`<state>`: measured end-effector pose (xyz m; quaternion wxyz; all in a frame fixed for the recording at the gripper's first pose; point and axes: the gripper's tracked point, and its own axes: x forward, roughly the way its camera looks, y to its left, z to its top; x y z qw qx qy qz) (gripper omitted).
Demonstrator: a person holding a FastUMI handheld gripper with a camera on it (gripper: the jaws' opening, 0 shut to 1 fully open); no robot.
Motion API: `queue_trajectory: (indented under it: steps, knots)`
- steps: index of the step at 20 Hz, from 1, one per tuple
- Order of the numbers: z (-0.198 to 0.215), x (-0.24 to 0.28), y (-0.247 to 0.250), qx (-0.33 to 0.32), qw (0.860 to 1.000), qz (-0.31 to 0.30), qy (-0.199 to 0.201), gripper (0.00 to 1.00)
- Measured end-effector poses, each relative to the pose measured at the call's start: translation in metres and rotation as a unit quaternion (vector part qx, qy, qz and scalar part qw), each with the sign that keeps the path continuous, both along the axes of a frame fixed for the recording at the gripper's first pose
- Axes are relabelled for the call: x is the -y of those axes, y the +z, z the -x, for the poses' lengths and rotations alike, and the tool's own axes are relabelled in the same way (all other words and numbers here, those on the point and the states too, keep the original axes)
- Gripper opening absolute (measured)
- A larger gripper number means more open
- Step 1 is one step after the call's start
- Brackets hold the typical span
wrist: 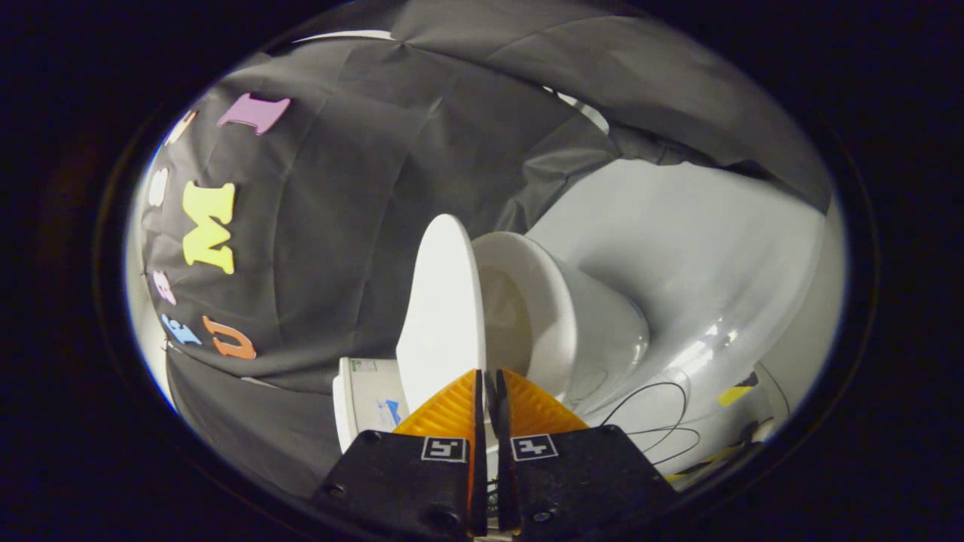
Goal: Open the toilet lid.
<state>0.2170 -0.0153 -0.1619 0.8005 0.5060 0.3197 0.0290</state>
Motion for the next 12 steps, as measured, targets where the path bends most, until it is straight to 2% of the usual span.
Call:
queue_trajectory:
  steps: [8, 12]
  knots:
    - [-0.001, -0.033, 0.062, 0.047, 0.998, 0.03, 0.039, 0.09]
    - [0.001, -0.046, 0.089, 0.056, 0.996, 0.047, 0.044, 0.09]
